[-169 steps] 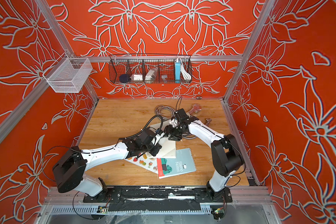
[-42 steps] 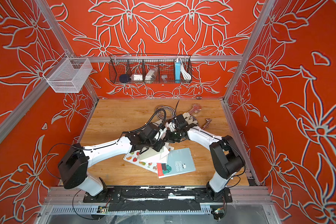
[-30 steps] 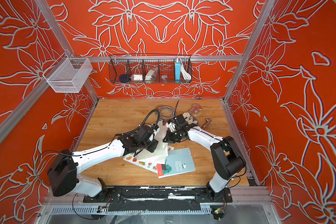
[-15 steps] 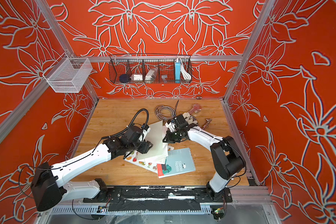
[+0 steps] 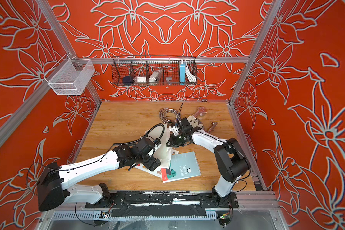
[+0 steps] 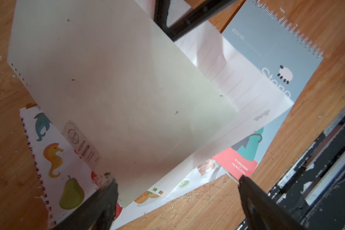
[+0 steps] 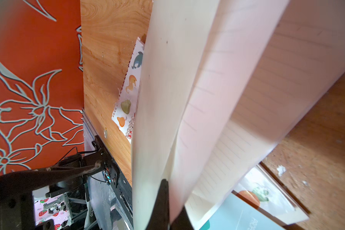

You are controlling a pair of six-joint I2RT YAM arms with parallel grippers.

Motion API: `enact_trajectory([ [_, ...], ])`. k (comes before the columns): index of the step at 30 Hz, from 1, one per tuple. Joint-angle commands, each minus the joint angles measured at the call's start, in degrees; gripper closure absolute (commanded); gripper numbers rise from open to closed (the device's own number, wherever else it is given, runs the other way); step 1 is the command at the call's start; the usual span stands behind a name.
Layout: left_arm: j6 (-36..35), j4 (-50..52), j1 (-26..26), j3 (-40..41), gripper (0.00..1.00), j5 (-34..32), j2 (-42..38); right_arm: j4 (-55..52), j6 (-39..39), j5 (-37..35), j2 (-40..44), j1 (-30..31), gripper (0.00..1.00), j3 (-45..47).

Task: Tear off pages from different notebooks
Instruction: Tear off the paper from the notebook.

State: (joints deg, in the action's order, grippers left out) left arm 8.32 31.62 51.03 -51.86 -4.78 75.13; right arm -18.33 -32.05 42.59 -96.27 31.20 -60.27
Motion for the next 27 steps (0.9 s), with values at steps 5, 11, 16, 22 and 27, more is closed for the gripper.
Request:
enact_trajectory([
  [5, -1.8, -4.8, 1.0, 0.9, 0.07, -6.7, 5.2, -0.1, 0.5, 1.6, 0.2, 0.3, 1.00, -1.5],
  [11, -2.6, -9.9, 1.5, 3.2, 0.07, -7.9, 6.2, -0.1, 0.6, 2.0, 0.3, 0.3, 1.00, -1.5],
  [16, -2.7, -12.9, 2.4, 3.8, 0.07, -13.1, 8.8, 1.3, -0.4, 3.7, -0.3, 0.3, 1.00, -1.3],
  [22, -3.3, -16.9, 2.6, 5.0, 0.29, -19.5, 10.2, 1.8, -0.7, 5.0, 0.0, 0.3, 1.00, -1.2],
  [27, -3.4, -18.2, 2.6, 5.4, 0.69, -20.0, 8.8, 1.0, -0.2, 4.8, 0.0, 0.3, 1.00, -1.0],
])
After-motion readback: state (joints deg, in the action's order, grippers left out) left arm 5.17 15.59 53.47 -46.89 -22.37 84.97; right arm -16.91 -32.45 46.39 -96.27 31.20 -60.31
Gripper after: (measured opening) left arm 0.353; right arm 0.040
